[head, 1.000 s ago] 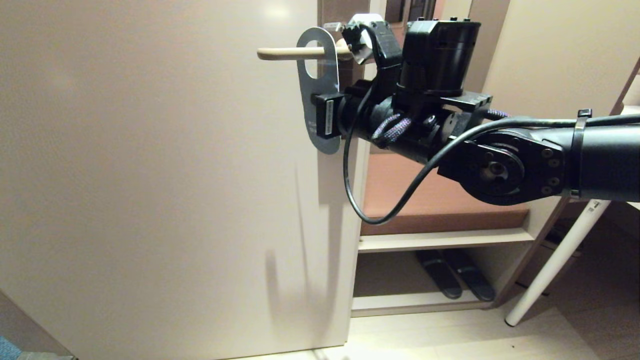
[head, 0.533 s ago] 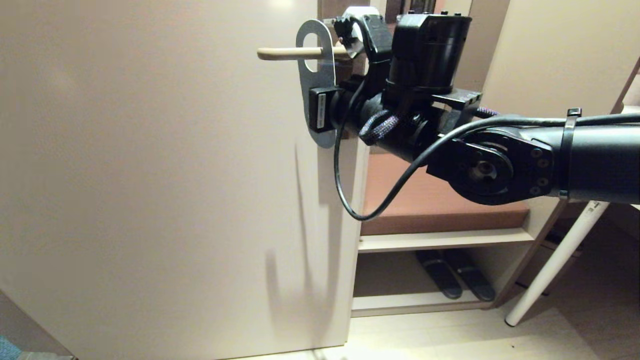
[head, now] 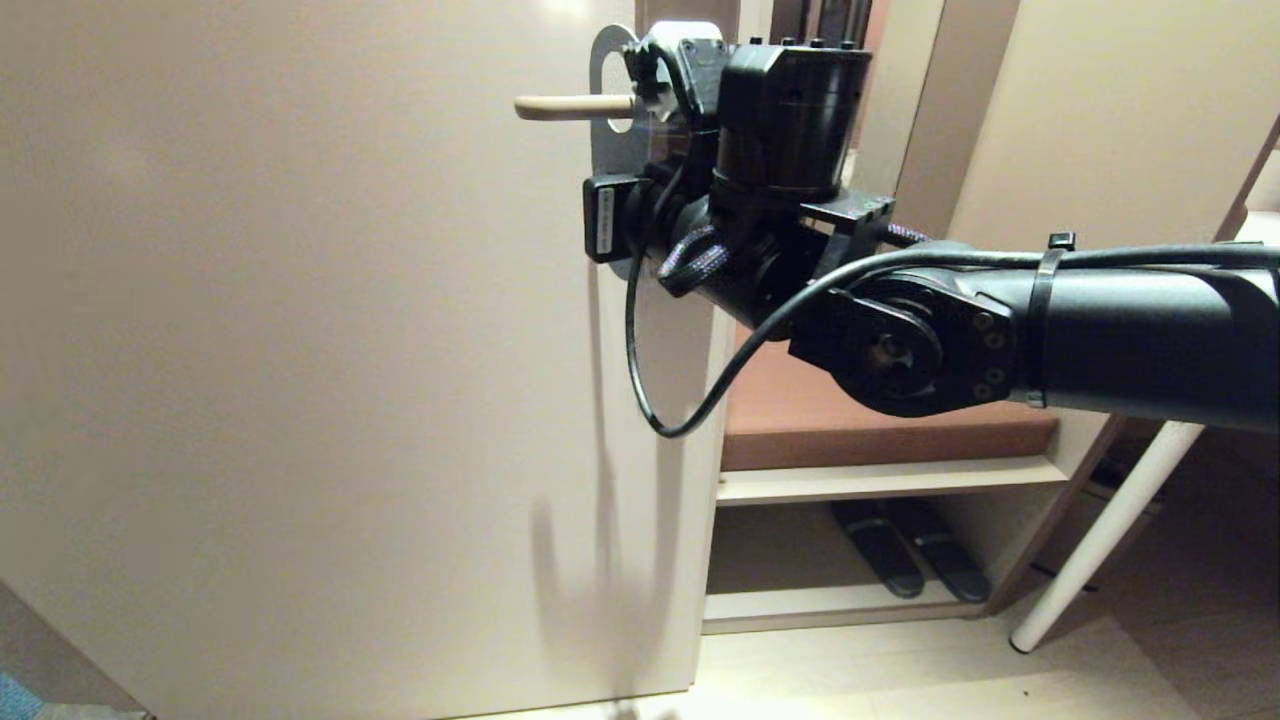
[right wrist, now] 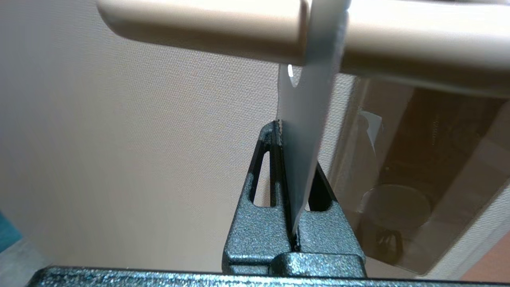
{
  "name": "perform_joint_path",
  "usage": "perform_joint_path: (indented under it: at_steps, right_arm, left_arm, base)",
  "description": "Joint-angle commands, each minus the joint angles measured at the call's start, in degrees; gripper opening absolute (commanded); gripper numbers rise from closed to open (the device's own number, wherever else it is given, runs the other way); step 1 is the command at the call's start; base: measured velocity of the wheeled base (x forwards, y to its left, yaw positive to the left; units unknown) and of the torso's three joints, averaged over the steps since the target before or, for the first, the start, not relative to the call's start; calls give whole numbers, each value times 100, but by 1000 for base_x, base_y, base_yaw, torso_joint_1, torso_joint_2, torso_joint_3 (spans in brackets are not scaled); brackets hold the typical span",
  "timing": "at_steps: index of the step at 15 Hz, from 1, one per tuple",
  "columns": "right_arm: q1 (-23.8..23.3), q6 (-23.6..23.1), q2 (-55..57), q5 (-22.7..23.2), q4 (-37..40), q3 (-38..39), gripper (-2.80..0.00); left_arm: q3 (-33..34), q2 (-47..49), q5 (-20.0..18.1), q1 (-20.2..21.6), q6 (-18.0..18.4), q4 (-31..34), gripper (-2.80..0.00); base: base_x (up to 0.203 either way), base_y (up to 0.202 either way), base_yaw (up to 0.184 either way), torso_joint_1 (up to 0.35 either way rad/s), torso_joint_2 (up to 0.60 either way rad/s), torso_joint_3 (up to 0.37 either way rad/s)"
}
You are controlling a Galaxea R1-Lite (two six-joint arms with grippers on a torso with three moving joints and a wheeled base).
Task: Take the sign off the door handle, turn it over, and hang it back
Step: Take down the sign
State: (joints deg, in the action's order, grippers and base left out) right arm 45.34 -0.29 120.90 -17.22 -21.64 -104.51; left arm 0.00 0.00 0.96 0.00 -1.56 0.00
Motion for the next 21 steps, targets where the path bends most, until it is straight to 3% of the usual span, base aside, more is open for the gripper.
perform_joint_path:
  at_steps: [1, 5, 21]
  right_arm:
    - [57, 2, 168, -70, -16, -156, -280]
    - [188, 3, 412, -278, -16, -494, -280]
    - [361, 3, 786, -184, -77, -843, -280]
  left_arm:
    - [0, 0, 0, 0, -8, 0, -280]
    - [0, 0, 0, 0, -11, 0, -280]
    - [0, 0, 0, 0, -11, 0, -280]
  base:
    - [0, 0, 0, 0, 0, 0]
    - [0, 0, 0, 0, 0, 0]
    - [0, 0, 0, 0, 0, 0]
